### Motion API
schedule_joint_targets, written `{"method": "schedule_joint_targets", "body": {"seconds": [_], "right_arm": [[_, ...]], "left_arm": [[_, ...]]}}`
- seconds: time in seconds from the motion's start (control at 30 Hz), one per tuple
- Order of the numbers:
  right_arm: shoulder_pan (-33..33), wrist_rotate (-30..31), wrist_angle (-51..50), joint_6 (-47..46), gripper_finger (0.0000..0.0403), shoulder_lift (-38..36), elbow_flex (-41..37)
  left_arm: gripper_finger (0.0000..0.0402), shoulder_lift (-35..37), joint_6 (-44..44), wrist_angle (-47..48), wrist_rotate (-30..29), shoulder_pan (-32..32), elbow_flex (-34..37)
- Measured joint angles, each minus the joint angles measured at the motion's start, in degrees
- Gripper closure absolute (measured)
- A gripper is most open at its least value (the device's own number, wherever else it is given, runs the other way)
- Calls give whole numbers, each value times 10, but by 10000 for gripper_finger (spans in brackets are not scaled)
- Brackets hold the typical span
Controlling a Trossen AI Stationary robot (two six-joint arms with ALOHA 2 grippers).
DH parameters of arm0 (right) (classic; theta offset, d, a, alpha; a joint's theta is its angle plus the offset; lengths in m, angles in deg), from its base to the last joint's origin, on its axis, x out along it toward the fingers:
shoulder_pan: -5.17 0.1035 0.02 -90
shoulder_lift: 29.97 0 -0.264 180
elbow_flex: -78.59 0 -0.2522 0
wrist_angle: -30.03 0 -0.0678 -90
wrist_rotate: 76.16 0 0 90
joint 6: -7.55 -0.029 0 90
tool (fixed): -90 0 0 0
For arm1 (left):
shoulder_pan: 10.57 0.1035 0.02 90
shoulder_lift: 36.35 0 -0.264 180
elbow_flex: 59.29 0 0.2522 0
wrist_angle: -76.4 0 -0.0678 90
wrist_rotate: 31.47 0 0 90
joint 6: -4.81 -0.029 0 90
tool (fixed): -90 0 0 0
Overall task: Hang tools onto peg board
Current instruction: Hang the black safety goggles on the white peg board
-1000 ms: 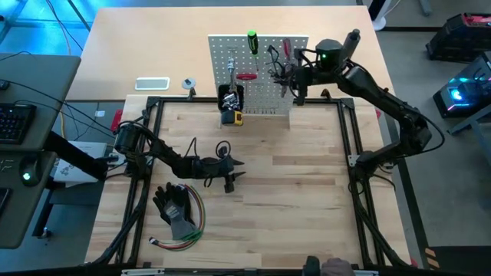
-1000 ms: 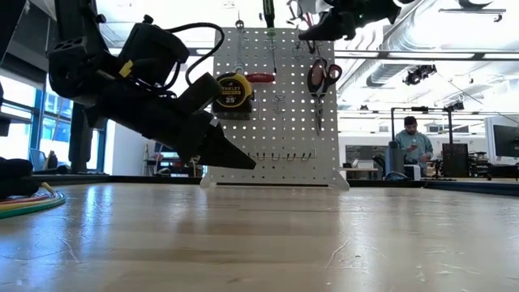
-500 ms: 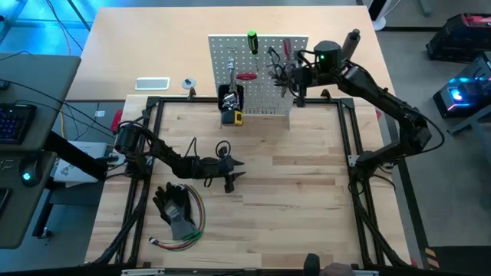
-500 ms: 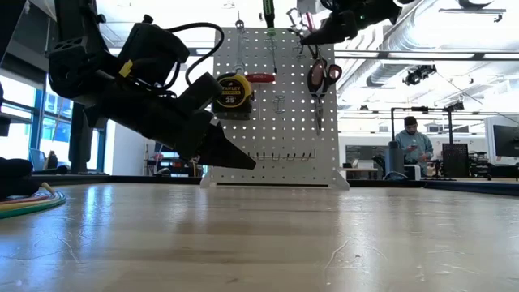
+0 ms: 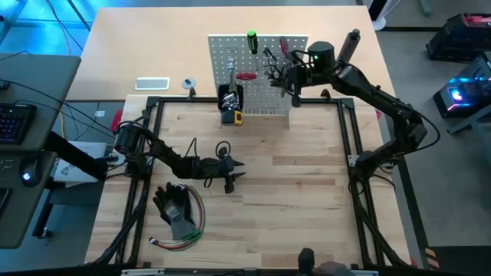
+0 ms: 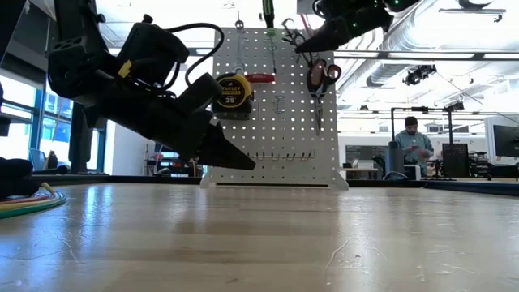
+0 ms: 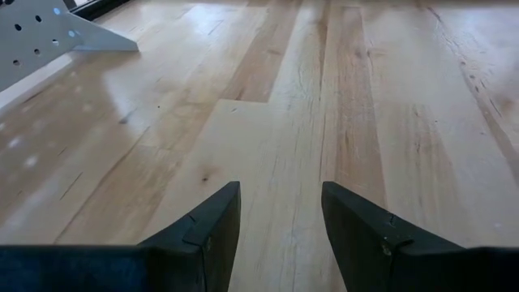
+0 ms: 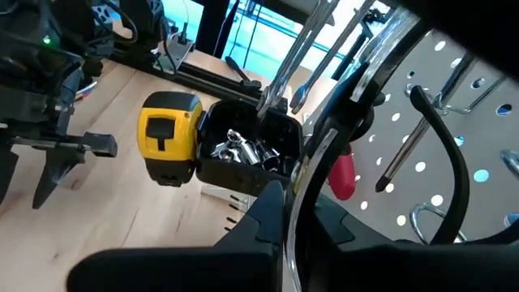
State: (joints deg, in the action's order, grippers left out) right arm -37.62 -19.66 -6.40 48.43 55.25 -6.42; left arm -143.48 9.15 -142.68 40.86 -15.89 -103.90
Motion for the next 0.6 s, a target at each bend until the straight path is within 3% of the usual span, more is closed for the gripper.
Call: {"method": "schedule_joint_targets", "body": {"seconds": [0.6], "right_arm": [[-3,55,-25,-38,379,-13,-2]], "left_arm": [[236,0,9,2,0,-1,0]]}}
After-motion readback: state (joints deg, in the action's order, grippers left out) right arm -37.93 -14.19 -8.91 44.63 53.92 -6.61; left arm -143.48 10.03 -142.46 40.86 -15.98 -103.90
